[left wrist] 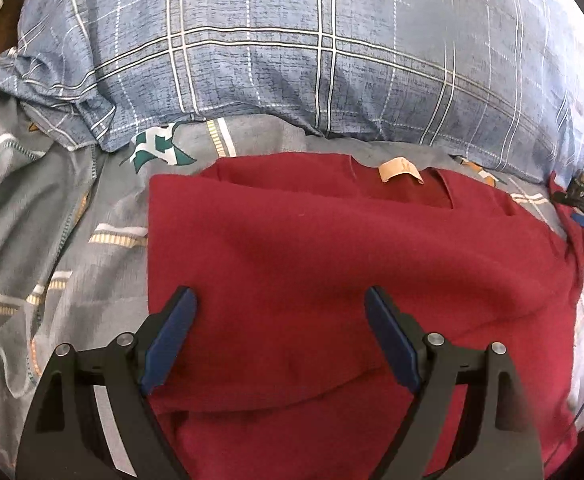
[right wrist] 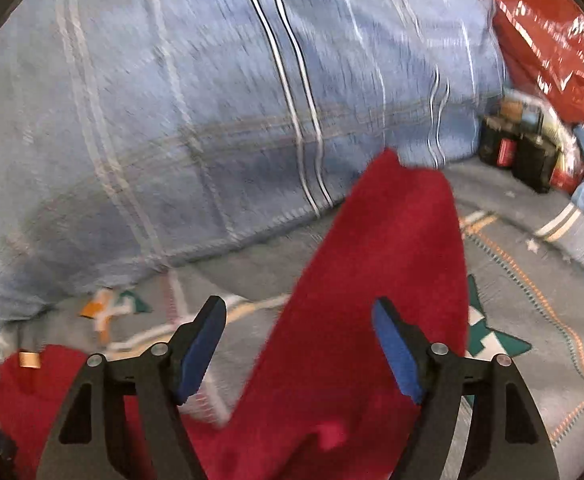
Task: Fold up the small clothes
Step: 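Grasp the other sleeve with the right gripper and fold it across the back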
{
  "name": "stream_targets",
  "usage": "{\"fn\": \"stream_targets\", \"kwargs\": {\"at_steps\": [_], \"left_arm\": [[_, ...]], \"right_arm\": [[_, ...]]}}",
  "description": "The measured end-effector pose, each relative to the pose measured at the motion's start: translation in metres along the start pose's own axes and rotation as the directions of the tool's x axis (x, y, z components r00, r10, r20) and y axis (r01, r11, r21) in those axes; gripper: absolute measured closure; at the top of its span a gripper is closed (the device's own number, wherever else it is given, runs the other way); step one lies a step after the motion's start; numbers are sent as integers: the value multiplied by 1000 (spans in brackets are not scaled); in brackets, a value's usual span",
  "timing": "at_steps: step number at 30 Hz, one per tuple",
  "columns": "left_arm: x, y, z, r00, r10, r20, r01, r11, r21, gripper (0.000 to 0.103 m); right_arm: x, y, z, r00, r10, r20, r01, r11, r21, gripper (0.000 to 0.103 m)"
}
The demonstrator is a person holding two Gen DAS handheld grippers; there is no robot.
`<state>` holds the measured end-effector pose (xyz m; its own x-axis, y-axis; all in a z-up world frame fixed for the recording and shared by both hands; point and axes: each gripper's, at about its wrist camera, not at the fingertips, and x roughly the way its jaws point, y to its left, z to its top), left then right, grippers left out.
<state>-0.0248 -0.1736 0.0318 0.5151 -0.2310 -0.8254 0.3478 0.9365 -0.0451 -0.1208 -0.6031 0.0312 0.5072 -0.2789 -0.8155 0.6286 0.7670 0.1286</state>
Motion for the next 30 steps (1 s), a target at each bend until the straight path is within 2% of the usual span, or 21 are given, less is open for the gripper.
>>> {"fn": "stream_targets", "kwargs": {"at_steps": [1, 2, 3, 4, 5, 6, 8, 11, 14, 19, 23, 27, 28, 30], "left_arm": [[2, -1, 1, 1000, 2, -4, -2, 1000, 7, 16], [4, -2, 2, 1000, 7, -7, -6, 1000, 15, 16], [5, -3, 2, 1000, 8, -8, -8, 1000, 18, 16], [5, -3, 3, 1000, 9, -8, -9, 1000, 22, 16], [4, -3, 2, 1000, 7, -7, -7, 1000, 23, 16], [2, -3, 2, 1000, 2, -5, -2, 1000, 22, 16], [-2, -2, 2, 1000, -7, 2, 7, 1000, 18, 16], [-9, 3, 4, 1000, -15, 18, 15, 1000, -1, 16], [-14, 12, 7, 999, -23, 36, 24, 999, -38, 16], [-20, 28, 9, 997, -59, 52, 65, 990, -121, 16], [-23, 34, 8, 997, -58, 60, 66, 987, -145, 16], [-22, 36, 8, 996, -59, 60, 68, 986, -150, 16], [-23, 37, 8, 996, -60, 61, 69, 986, -151, 16], [-22, 37, 10, 996, -60, 67, 70, 986, -152, 16]], "right_arm": [[7, -2, -2, 1000, -10, -18, 9, 1000, -2, 29], [10, -3, -4, 1000, -22, -8, 22, 1000, -17, 41], [7, -4, -5, 998, -59, 23, 60, 997, -39, 62], [7, -6, -5, 997, -77, 17, 78, 996, -42, 67], [2, -13, -5, 1000, -25, 15, 26, 1000, -9, 82], [-1, -20, -5, 1000, 16, 5, -16, 1000, 25, 92], [-7, -28, -7, 999, 53, 12, -54, 997, 61, 95], [-34, -41, -12, 987, 150, 62, -158, 978, 134, 96], [-64, -42, -13, 971, 205, 121, -220, 967, 129, 96], [-108, -27, -19, 924, 333, 191, -350, 934, 67, 96], [-118, -7, -22, 891, 412, 192, -422, 907, 11, 96], [-117, 16, -28, 879, 448, 165, -449, 893, -34, 96], [-114, 19, -29, 870, 466, 159, -466, 884, -39, 96], [-119, 30, -32, 835, 530, 145, -528, 847, -56, 100]]}}
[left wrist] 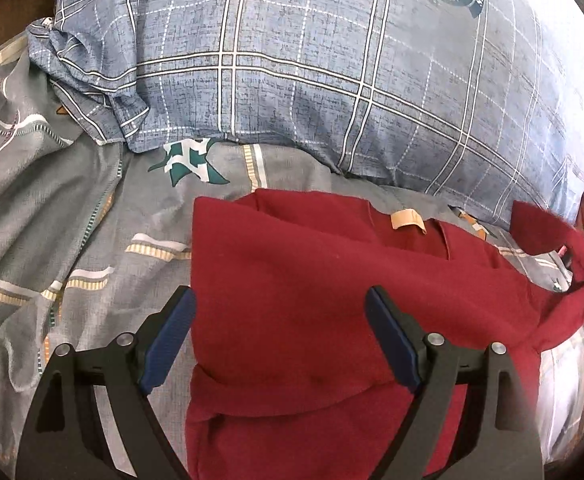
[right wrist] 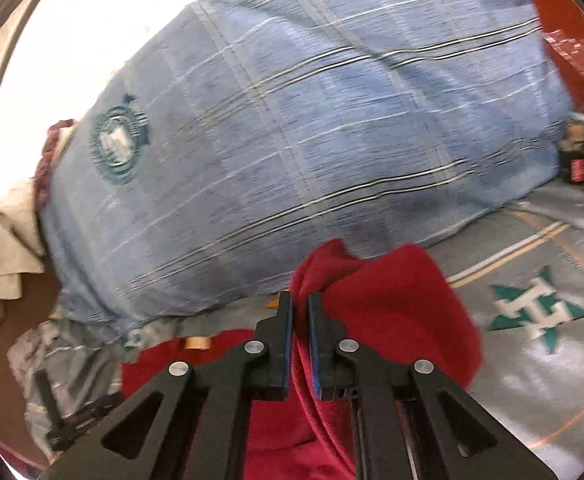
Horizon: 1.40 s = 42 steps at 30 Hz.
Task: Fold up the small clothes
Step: 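Grasp the other sleeve with the right gripper and fold it across the back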
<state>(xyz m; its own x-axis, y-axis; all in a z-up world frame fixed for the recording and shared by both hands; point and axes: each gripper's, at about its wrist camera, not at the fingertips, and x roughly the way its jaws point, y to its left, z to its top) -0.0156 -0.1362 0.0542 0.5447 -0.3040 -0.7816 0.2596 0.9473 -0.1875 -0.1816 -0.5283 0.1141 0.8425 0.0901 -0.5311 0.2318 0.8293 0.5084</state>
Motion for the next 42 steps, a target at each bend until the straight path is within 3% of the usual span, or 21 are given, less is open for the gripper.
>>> {"fn": "stream_targets", "kwargs": {"at_steps": [3, 5, 8, 10, 11, 12, 17, 18, 19, 20, 21, 24, 27, 29, 30, 32, 33, 35, 38, 40, 42], "left_arm": [[1, 1, 1, 1000, -1, 0, 1, 1000, -4, 16], [3, 1, 0, 1000, -2, -7, 2, 1000, -4, 16], [5, -1, -2, 1000, 2, -18, -2, 1000, 4, 16], [5, -2, -3, 1000, -5, -18, 5, 1000, 4, 16], [4, -2, -3, 1000, -7, -16, 7, 1000, 5, 16], [4, -2, -3, 1000, -7, -14, 7, 1000, 5, 16], [7, -1, -3, 1000, -15, -21, 15, 1000, -4, 16], [8, -2, -4, 1000, -11, -23, 11, 1000, 1, 16], [9, -3, -4, 1000, -6, -24, 6, 1000, 6, 16], [10, -4, -5, 1000, 0, -25, 0, 1000, 12, 16], [10, -4, -5, 1000, 2, -26, -2, 1000, 14, 16], [8, -3, -4, 1000, -14, -18, 14, 1000, 4, 16], [1, 0, -1, 1000, -20, 7, 20, 1000, -11, 16], [-1, 3, -1, 999, -30, 18, 31, 999, -28, 16], [-1, 4, -1, 999, -37, 19, 38, 999, -35, 16], [-1, 4, -1, 998, -59, 22, 60, 997, -49, 16], [-1, 4, -1, 997, -70, 22, 71, 996, -52, 16], [0, 3, -1, 994, -105, 20, 106, 993, -59, 16], [-1, -1, -1, 989, -144, 25, 145, 988, -56, 16], [1, -7, -1, 985, -172, 17, 173, 983, -55, 16], [6, -14, -1, 978, -208, 6, 208, 977, -48, 16]], "right_arm": [[-5, 38, -2, 987, 163, -10, -163, 984, -74, 101], [-6, 63, -4, 977, 210, -26, -211, 964, -161, 101], [2, 92, -17, 994, 105, -40, -113, 952, -285, 93], [12, 95, -24, 999, -26, 20, 32, 932, -361, 56], [19, 92, -26, 995, -87, 39, 95, 918, -385, 26], [30, 85, -29, 989, -141, 45, 148, 903, -404, 22], [87, 67, -45, 949, -308, -66, 235, 832, -502, 26], [101, 63, -51, 930, -362, -63, 272, 793, -545, 32], [112, 60, -57, 909, -411, -65, 304, 763, -571, 45], [128, 51, -61, 870, -485, -89, 347, 730, -588, 82], [130, 43, -63, 865, -489, -115, 346, 746, -569, 90], [106, 37, -47, 919, -371, -133, 277, 848, -453, 92], [61, 57, -29, 987, -127, -98, 86, 935, -345, 92], [36, 78, -29, 995, 27, -95, -58, 939, -339, 91], [27, 93, -36, 987, 126, -104, -155, 923, -354, 85], [29, 109, -50, 962, 215, -169, -264, 896, -358, 77], [41, 119, -62, 941, 222, -257, -307, 880, -363, 56], [57, 127, -79, 937, 128, -326, -259, 879, -401, 39], [50, 123, -81, 949, 6, -314, -153, 883, -444, 40], [32, 115, -70, 962, 29, -271, -141, 903, -405, 39], [-1, 99, -60, 974, 103, -203, -163, 937, -309, 24]]}}
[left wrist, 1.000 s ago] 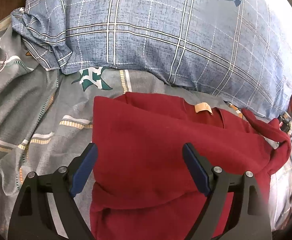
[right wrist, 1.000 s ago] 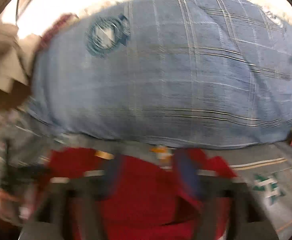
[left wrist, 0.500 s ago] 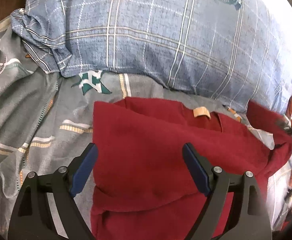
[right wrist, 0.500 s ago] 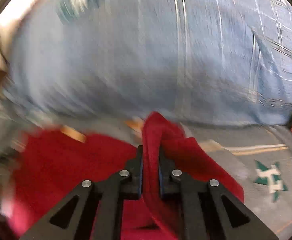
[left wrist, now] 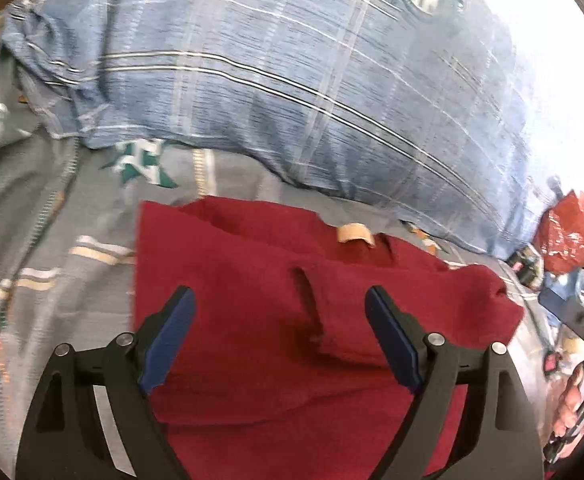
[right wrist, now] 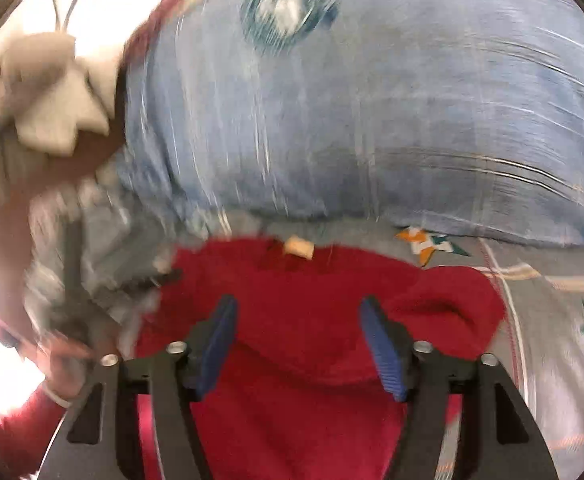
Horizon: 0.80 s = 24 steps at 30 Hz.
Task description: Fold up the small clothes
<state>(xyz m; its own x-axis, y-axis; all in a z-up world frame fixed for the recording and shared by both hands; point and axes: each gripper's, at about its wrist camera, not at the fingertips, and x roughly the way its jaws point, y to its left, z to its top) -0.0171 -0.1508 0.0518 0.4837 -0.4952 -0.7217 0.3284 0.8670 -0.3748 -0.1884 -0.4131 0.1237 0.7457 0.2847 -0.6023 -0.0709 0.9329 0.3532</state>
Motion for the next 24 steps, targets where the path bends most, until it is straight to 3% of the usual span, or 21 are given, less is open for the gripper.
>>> {"fn": "stream_targets", "kwargs": {"at_steps": [2, 5, 8, 10, 11, 14, 17, 19, 22, 23, 24], "left_arm": [[9, -8, -3, 1000, -14, -22, 15, 1000, 17, 16], [25, -19, -7, 998, -18, -68, 21, 999, 45, 16], [39, -29, -9, 996, -2, -92, 9, 997, 79, 18], [41, -34, -9, 996, 13, -86, -4, 994, 108, 46], [40, -36, -7, 996, 17, -86, -6, 993, 122, 74], [34, -30, 0, 996, -32, -84, 40, 994, 98, 96], [18, -19, 11, 993, -99, -60, 101, 994, 40, 98], [11, -18, 15, 995, -91, -36, 93, 995, 43, 98], [-1, -12, 21, 996, -91, -6, 91, 995, 32, 98], [-4, -10, 23, 996, -91, -1, 91, 995, 28, 98], [-5, -9, 24, 997, -82, 2, 82, 996, 29, 98]], "right_arm": [[-13, -2, 1, 999, -12, 48, 11, 999, 36, 22], [-18, -12, 6, 986, -149, 72, 148, 989, 25, 22], [-19, -27, 11, 957, -278, 77, 275, 960, 54, 22], [-19, -44, 12, 953, -298, 54, 293, 952, 92, 22], [-20, -51, 10, 952, -304, 34, 299, 948, 108, 22], [-20, -61, 6, 953, -300, -37, 302, 947, 106, 22], [-20, -58, 3, 961, -268, -70, 273, 960, 67, 20], [-9, -54, -4, 959, -258, -115, 262, 965, 25, 19], [13, -48, -17, 928, -326, -181, 322, 945, -51, 21], [20, -48, -21, 916, -354, -190, 346, 935, -72, 31], [29, -49, -24, 904, -380, -195, 371, 925, -82, 68]]}}
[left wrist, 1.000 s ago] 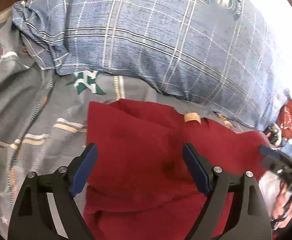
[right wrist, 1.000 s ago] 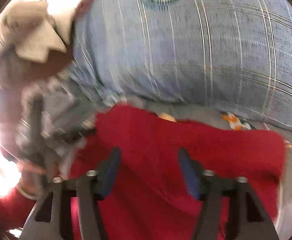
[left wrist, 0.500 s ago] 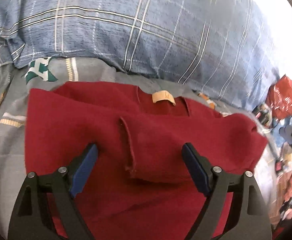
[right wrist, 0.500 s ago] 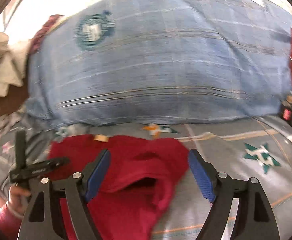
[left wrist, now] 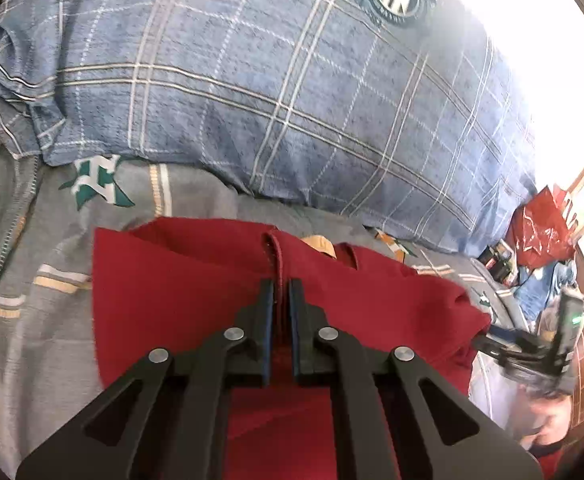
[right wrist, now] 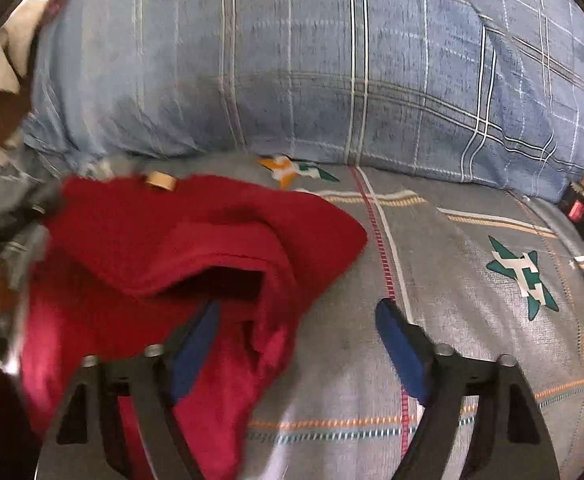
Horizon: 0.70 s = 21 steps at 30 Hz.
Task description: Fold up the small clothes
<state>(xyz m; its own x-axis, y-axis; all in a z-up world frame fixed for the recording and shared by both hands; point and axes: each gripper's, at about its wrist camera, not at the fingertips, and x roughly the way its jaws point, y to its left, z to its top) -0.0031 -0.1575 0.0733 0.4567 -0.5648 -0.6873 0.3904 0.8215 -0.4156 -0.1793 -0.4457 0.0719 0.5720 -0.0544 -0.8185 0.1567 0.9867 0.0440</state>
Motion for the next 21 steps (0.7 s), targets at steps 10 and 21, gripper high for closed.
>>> {"fn": "stream_targets", "kwargs": {"at_steps": [10, 21], "left_arm": [[18, 16, -17, 978, 187, -89, -187, 982, 13, 100], [13, -7, -16, 989, 146, -11, -145, 987, 65, 55]], "right_arm": [[2, -4, -28, 987, -111, -118, 92, 984, -156, 83], [-44, -46, 7, 985, 144, 97, -157, 977, 143, 44]]}}
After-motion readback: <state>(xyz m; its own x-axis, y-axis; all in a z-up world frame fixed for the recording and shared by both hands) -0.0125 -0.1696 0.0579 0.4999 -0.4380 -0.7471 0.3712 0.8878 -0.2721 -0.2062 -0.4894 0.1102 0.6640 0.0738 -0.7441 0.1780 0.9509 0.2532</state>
